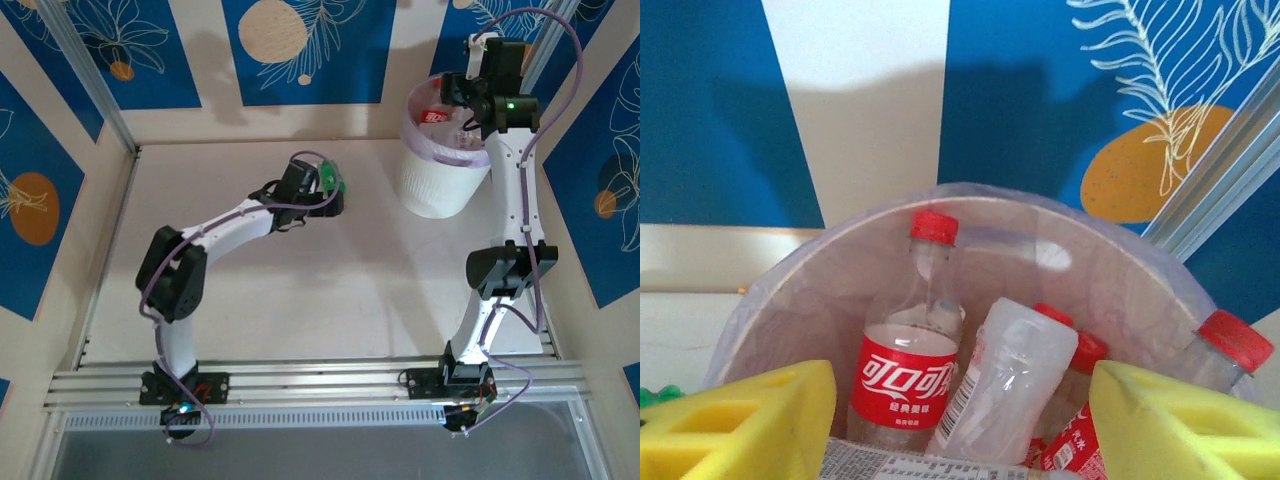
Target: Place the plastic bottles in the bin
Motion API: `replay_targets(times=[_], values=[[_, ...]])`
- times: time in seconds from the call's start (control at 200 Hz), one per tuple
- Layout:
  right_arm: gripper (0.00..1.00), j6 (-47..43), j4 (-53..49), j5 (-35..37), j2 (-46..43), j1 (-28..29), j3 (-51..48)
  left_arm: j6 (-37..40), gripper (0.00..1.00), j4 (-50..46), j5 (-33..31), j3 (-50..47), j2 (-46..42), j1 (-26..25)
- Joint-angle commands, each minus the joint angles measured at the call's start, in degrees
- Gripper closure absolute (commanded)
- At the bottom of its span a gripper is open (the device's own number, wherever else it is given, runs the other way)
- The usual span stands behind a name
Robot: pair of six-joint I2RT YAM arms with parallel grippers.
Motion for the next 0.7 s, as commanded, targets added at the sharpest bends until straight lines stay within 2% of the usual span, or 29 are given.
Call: replay_targets(times=[0.0,0.115,0.25,0.455,0.58,0.695], values=[[0.33,3.5,-1.2,-3.8,-0.4,-1.0,-2.2,0.1,0.0,-1.5,-3.4,4.8,4.1,1.0],[0.32,4.8,-1.1,-6.9,-2.3,-1.2,-2.6,-0.1,0.0,-4.3,-8.0,11.0,9.5,1.5],[0.26,7.1,-2.5,-12.5,-6.3,-0.9,-3.1,0.1,0.0,-5.4,-11.5,16.8,15.2,1.6],[0.19,9.3,0.3,-16.1,-16.1,1.1,-13.5,-1.6,0.0,-7.3,-14.7,23.1,22.4,1.6],[0.17,11.0,1.9,-17.8,-21.4,2.4,-19.9,-2.7,0.0,-2.2,-12.6,24.8,25.1,1.7],[0.16,12.1,3.2,-17.7,-25.4,3.3,-25.2,-4.4,0.0,-3.0,-11.5,30.2,29.1,1.8]])
